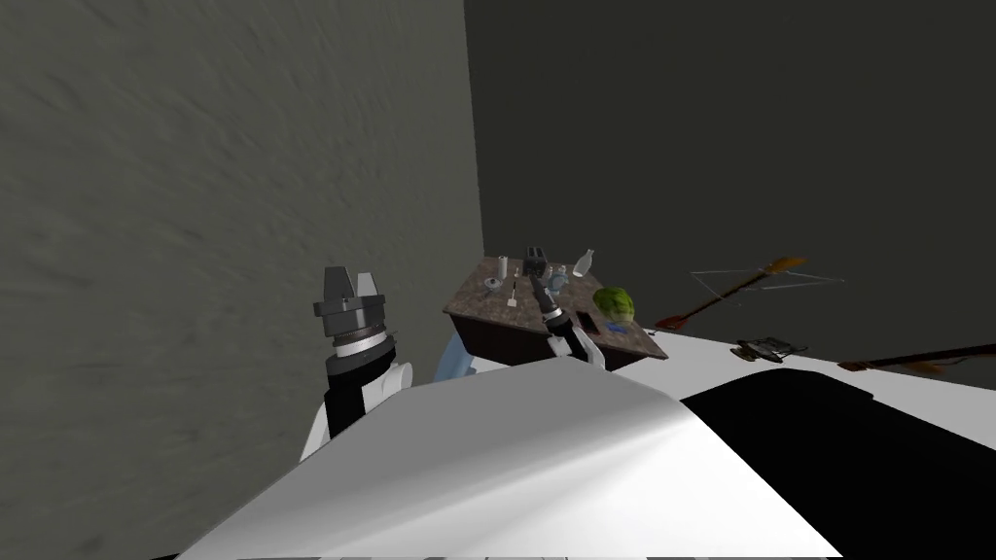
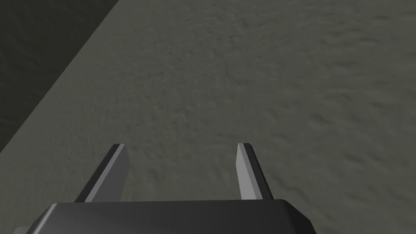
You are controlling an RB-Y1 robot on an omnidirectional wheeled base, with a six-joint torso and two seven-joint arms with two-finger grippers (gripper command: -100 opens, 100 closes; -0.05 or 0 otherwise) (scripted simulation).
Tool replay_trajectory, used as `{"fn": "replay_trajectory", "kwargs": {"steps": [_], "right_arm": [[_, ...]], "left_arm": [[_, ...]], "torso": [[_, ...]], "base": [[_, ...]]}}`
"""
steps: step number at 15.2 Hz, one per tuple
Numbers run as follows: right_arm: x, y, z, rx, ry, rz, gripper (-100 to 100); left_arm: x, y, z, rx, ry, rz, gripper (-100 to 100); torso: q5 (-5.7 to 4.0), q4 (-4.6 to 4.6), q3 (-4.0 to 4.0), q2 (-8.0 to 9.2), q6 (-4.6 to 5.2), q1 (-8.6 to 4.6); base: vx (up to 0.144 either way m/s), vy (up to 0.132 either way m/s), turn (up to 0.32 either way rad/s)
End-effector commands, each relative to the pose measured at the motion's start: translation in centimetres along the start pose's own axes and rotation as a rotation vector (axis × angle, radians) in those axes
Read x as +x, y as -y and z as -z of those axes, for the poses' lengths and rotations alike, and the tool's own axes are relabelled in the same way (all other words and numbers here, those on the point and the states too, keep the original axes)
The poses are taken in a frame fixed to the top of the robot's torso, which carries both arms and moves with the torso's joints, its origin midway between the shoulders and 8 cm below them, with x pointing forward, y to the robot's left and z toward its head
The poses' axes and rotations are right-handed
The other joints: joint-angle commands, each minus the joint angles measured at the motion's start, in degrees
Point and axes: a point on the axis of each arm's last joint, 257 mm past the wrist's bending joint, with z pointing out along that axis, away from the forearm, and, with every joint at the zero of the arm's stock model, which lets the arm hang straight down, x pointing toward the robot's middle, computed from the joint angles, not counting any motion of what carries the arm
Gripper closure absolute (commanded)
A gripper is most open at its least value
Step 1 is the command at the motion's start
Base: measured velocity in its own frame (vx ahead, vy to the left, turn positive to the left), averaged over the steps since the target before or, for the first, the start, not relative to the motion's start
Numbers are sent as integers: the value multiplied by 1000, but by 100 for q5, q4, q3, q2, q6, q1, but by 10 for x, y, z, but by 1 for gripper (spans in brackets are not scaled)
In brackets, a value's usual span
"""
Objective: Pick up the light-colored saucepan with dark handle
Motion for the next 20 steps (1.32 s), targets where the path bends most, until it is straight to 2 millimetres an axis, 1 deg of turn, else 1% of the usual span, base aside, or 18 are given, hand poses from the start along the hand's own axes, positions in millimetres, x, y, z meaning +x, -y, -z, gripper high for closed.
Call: {"fn": "replay_trajectory", "kwargs": {"steps": [1, 2, 5, 6, 7, 8, 9, 10, 11, 12, 13, 14, 15, 16, 17, 18, 19, 20], "right_arm": [[12, 10, -3, -12, -63, 88, -100], [14, 16, -1, 0, -68, 88, -100], [31, 30, -4, -25, -159, 215, -100], [33, 37, 0, -9, -166, 225, -100], [33, 37, 0, -9, -166, 225, -100], [40, 44, -2, -26, -210, 295, -100], [41, 49, 0, -16, -215, 298, -100], [47, 54, -3, -40, -256, 363, -100], [49, 61, 1, -24, -264, 373, -100], [54, 65, -3, -53, -302, 435, -100], [55, 73, 2, -36, -311, 451, -100], [55, 74, 3, -34, -312, 451, -100], [60, 85, 2, -51, -356, 524, -100], [61, 88, 4, -45, -360, 531, -100], [64, 94, 2, -71, -398, 596, -100], [65, 102, 6, -57, -408, 612, -100], [67, 107, 2, -87, -443, 675, -100], [68, 114, 7, -76, -451, 694, -100]], "left_arm": [[0, 0, 0, 0, 0, 0, 0], [0, 0, 0, 0, 0, 0, 0], [0, 0, 0, 0, 0, 0, 0], [0, 0, 0, 0, 0, 0, 0], [0, 0, 0, 0, 0, 0, 0], [0, 0, 0, 0, 0, 0, 0], [0, 0, 0, 0, 0, 0, 0], [0, 0, 0, 0, 0, 0, 0], [0, 0, 0, 0, 0, 0, 0], [0, 0, 0, 0, 0, 0, 0], [0, 0, 0, 0, 0, 0, 0], [0, 0, 0, 0, 0, 0, 0], [0, 0, 0, 0, 0, 0, 0], [0, 0, 0, 0, 0, 0, 0], [0, 0, 0, 0, 0, 0, 0], [0, 0, 0, 0, 0, 0, 0], [0, 0, 0, 0, 0, 0, 0], [0, 0, 0, 0, 0, 0, 0]], "torso": [[0, 0, 0, 0, 0, 0], [0, 0, 0, 0, -2, -1], [0, 0, 0, 1, 0, 0], [0, 0, 0, 1, -2, 0], [0, 0, 0, 0, 0, 0], [0, 0, 0, -1, 3, 1], [0, 0, -1, -2, -1, 2], [1, 0, -1, -2, 0, 2], [1, 0, -1, -2, -3, 2], [0, 0, -1, -2, 1, 0], [0, 0, -1, -2, -1, -1], [0, 0, -1, -2, 0, -2], [0, 0, -1, -1, 3, 0], [1, 0, -1, -2, -1, 1], [1, 0, -1, -1, 0, 2], [1, 0, 0, -1, -2, 2], [0, 0, 0, -1, 0, 1], [1, 0, 0, -1, -3, 1]], "base": [[-20, -20, 196], [-20, -21, 168], [-22, -18, 184], [-20, -20, 161], [-12, -15, 46], [-14, -11, 139], [-16, -14, 173], [-19, -15, 258], [-18, -21, 181], [-18, -23, 170], [-20, -22, 167], [-16, -16, 64], [-19, -12, 158], [-19, -13, 184], [-24, -15, 210], [-23, -19, 191], [-24, -20, 270], [-22, -25, 202]]}}
